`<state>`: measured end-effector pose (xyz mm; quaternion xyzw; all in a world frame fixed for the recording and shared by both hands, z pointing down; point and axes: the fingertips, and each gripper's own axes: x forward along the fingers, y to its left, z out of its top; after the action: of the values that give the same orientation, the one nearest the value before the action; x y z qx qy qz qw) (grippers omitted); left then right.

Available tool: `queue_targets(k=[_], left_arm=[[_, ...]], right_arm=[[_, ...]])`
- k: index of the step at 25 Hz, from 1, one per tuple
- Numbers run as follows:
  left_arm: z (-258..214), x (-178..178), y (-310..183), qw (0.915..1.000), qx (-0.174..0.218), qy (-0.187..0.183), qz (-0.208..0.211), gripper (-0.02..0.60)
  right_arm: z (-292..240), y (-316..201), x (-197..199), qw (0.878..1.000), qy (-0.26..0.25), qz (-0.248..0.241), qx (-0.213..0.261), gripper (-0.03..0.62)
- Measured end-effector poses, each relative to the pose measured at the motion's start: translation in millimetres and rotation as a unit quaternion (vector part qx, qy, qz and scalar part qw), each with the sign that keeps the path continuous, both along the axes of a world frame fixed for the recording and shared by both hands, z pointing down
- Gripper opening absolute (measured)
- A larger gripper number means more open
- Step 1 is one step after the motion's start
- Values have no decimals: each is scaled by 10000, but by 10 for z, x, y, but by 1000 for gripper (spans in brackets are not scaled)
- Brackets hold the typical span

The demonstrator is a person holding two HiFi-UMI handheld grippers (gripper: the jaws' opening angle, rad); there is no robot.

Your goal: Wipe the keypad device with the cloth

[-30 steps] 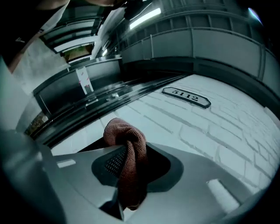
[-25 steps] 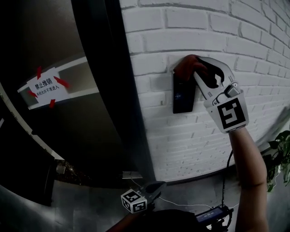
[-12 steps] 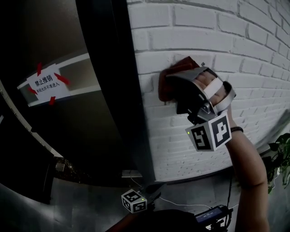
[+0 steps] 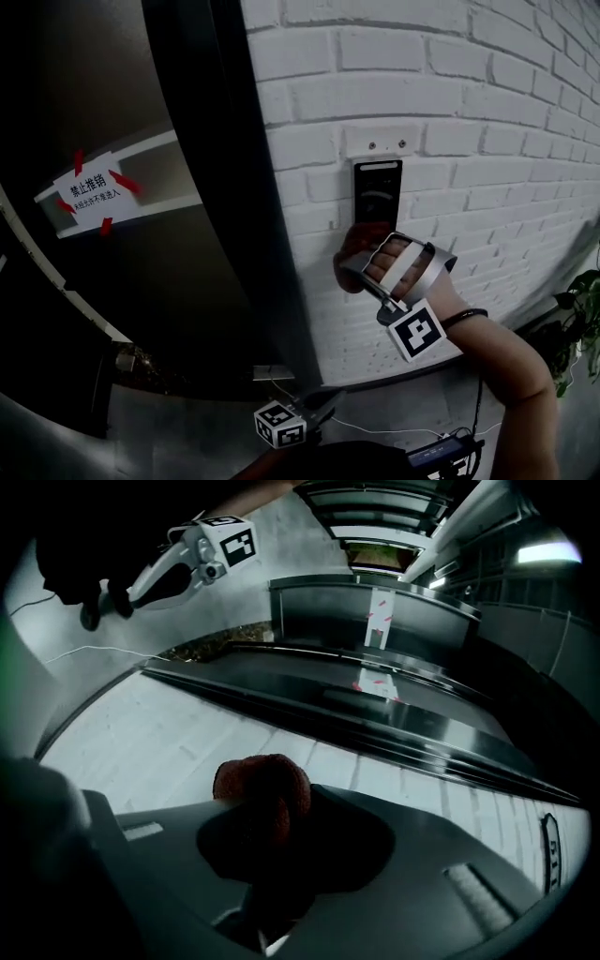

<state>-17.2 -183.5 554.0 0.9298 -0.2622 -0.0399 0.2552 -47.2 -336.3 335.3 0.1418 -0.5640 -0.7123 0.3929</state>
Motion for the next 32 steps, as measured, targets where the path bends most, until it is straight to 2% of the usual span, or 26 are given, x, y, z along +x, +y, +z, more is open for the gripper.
queue_targets(k=[2, 4, 9, 14, 17, 20, 22, 24, 26, 29, 32], left_arm=[[-2, -11, 6, 10000, 1, 12, -9, 5], [6, -27, 10, 10000, 9, 4, -17, 5], [32, -30, 43, 10000, -45, -4, 17, 5], [26, 59, 52, 9999, -4, -25, 119, 3], [20, 59, 56, 9999, 20, -50, 129, 3], [12, 32, 44, 10000, 5, -35, 74, 4], [13, 10, 40, 10000, -11, -21, 33, 5], [22, -23, 43, 10000, -30, -16, -8, 5], [28, -64, 42, 10000, -43, -16, -51, 5], [25, -85, 21, 9999, -60, 2, -92, 5], [20, -73, 24, 9999, -56, 23, -99, 5]], right_arm=[[209, -85, 212, 9994, 256, 227, -22, 84], [288, -202, 448, 9986, 246, 462, 34, 83], [-126, -380, 900, 9932, -561, 933, 419, 83], [-818, -437, 1024, 9824, -1114, 1046, 1077, 89], [-1383, -425, 1060, 9653, -2048, 1051, 1233, 87], [-1919, -349, 1050, 9319, -3379, 882, 987, 87], [-2070, -275, 984, 9170, -3795, 707, 1008, 87], [-2090, -190, 895, 9113, -3913, 534, 1167, 86], [-2039, -104, 743, 9153, -3806, 361, 1269, 81], [-1836, -51, 341, 9387, -3178, 53, 1332, 81], [-1555, -28, -21, 9597, -2564, -238, 1122, 80]])
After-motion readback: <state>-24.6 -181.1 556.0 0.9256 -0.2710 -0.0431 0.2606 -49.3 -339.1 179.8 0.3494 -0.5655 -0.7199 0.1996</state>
